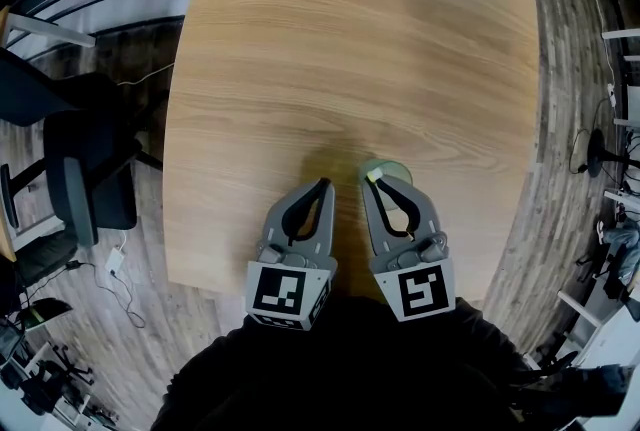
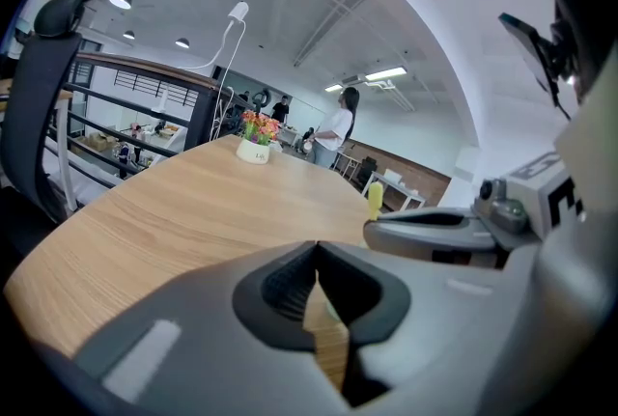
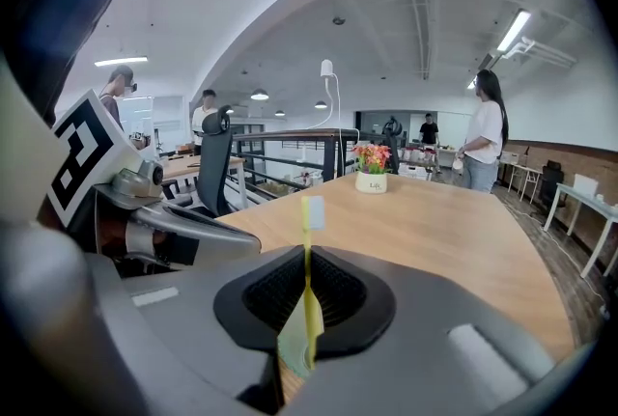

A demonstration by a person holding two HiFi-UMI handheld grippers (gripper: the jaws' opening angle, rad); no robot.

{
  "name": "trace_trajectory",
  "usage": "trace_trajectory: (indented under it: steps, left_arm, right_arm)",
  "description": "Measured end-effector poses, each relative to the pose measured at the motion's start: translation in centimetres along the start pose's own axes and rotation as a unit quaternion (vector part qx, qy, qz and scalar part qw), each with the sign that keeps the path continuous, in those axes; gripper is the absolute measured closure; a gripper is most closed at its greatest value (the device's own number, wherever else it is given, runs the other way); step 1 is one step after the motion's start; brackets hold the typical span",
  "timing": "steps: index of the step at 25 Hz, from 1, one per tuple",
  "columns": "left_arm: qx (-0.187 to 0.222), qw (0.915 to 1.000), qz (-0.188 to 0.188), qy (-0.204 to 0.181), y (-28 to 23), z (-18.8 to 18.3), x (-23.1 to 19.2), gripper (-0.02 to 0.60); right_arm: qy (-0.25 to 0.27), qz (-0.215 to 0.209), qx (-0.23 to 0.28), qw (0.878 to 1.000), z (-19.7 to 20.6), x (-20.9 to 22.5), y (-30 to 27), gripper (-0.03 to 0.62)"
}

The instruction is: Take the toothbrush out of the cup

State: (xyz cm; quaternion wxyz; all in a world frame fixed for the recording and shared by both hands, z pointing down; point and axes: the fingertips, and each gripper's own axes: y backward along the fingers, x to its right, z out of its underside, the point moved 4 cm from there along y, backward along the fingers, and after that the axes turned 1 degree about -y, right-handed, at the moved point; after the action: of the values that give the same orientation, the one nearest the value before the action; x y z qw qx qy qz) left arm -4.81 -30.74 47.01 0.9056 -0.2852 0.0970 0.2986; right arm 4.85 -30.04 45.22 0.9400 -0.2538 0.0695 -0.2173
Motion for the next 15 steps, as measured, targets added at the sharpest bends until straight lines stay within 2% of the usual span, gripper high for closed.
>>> trace_trajectory:
  steps: [15]
  left_arm:
    - [0.011,0.9997,-0.004,-0.020,0.8,-0.5,1.6,0.572]
  right_arm:
    - [-0.045,0.014,0.039,0.998,-0.3,1.2,1.7,0.579]
